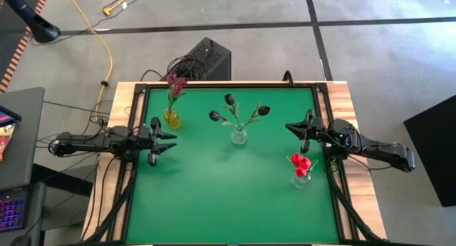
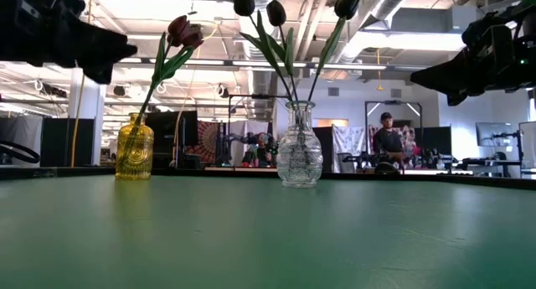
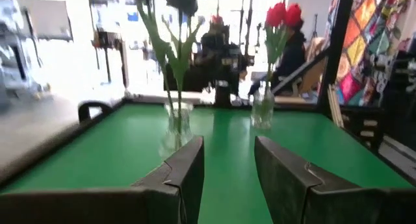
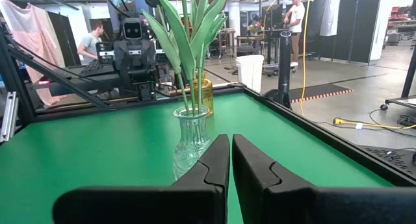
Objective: Sort flowers into vase by color
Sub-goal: Return to Home Position
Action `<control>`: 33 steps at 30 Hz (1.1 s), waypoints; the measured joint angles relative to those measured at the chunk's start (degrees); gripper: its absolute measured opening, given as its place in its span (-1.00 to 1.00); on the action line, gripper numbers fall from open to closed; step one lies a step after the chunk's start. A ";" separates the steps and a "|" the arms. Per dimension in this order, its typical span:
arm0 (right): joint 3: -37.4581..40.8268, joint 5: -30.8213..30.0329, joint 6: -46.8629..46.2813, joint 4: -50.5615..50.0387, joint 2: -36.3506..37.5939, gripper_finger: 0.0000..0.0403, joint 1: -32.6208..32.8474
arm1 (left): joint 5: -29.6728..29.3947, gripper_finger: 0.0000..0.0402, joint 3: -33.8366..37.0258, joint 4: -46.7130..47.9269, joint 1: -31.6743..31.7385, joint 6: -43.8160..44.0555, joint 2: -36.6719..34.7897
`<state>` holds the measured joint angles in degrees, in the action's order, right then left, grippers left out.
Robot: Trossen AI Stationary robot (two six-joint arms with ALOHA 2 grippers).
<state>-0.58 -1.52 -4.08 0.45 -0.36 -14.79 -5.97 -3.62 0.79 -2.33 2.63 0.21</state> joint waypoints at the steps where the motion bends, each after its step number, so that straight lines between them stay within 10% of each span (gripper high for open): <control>1: 0.00 0.00 0.02 0.00 0.00 -0.77 0.00 | -0.10 -0.39 0.00 -1.17 0.00 -0.71 0.00; 33: 0.00 0.00 0.00 -0.02 0.02 -0.77 0.02 | 0.65 -0.39 -0.37 7.89 0.00 -1.48 0.79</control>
<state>-0.58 -1.52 -4.08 0.43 -0.34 -14.76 -5.32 -3.99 8.69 -2.33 1.15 0.99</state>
